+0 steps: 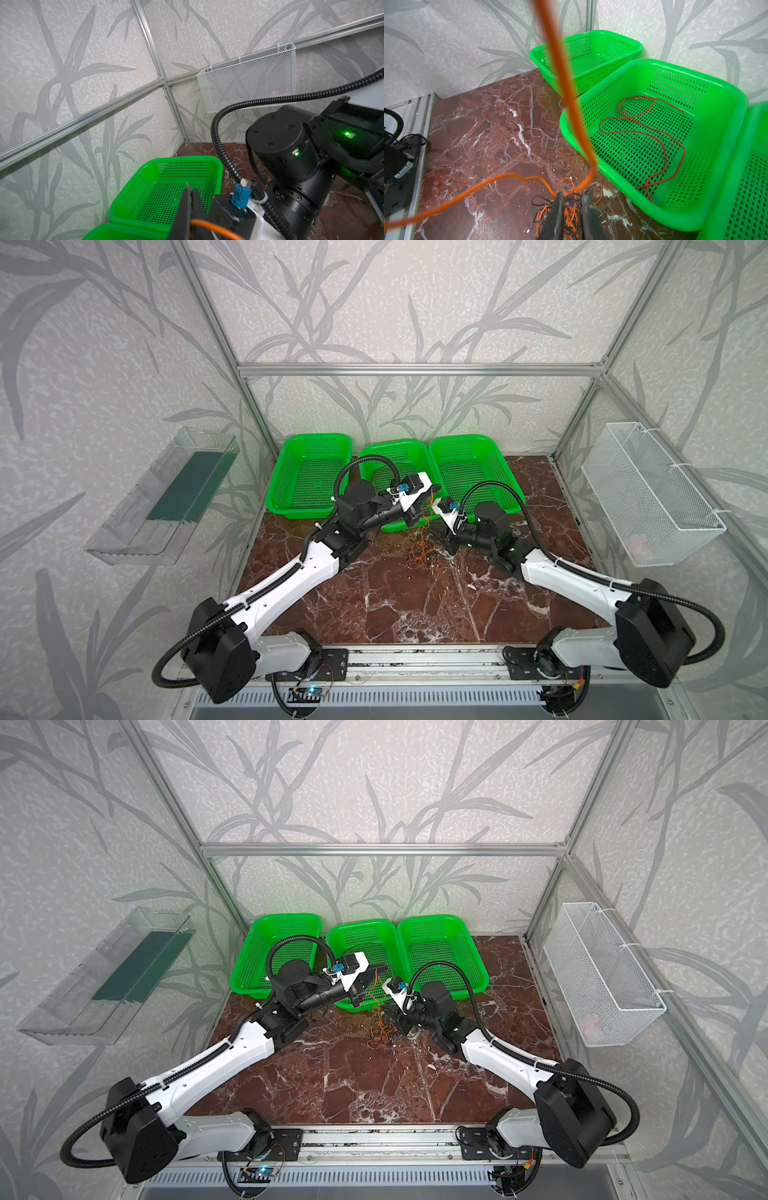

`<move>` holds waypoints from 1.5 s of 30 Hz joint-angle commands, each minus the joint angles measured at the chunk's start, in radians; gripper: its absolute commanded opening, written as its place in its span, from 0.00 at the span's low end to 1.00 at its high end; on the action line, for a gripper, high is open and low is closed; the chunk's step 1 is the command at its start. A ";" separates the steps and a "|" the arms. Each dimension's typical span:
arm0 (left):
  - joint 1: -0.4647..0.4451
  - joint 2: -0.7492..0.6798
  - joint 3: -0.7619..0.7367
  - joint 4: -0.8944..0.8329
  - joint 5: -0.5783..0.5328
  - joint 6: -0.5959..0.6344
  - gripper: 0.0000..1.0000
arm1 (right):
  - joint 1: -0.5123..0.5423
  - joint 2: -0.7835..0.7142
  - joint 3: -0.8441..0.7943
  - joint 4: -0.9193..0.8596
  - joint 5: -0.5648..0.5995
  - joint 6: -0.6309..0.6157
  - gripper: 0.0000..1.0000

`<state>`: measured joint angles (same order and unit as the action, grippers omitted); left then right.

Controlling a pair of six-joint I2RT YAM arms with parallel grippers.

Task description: Untangle the cables

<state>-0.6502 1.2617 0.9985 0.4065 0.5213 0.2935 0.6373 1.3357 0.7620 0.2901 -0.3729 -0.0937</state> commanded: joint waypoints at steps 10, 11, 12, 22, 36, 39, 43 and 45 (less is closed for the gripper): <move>0.001 -0.041 -0.019 0.058 0.003 -0.016 0.00 | 0.012 0.048 0.066 0.032 -0.012 0.032 0.14; 0.001 -0.046 -0.025 0.057 -0.003 -0.012 0.00 | 0.012 0.044 0.066 0.031 -0.002 0.028 0.05; 0.001 -0.052 -0.034 0.058 -0.012 -0.012 0.00 | 0.013 0.034 0.063 0.033 0.013 0.021 0.00; 0.063 -0.163 -0.334 0.217 -0.108 -0.131 0.02 | 0.012 -0.158 0.121 -0.226 0.211 -0.143 0.00; 0.075 -0.304 -0.529 0.186 -0.141 -0.178 0.35 | 0.012 -0.183 0.271 -0.531 0.311 -0.273 0.00; 0.075 -0.336 -0.531 0.123 -0.131 -0.179 0.53 | 0.012 -0.168 0.264 -0.536 0.315 -0.257 0.00; 0.074 -0.388 -0.534 0.017 -0.106 -0.200 0.63 | 0.012 -0.181 0.232 -0.498 0.326 -0.228 0.00; 0.072 -0.398 -0.546 -0.021 -0.089 -0.201 0.65 | 0.012 -0.189 0.225 -0.483 0.309 -0.214 0.00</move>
<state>-0.5777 0.8852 0.4732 0.4667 0.3988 0.1085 0.6472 1.1652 0.9997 -0.2138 -0.0612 -0.3355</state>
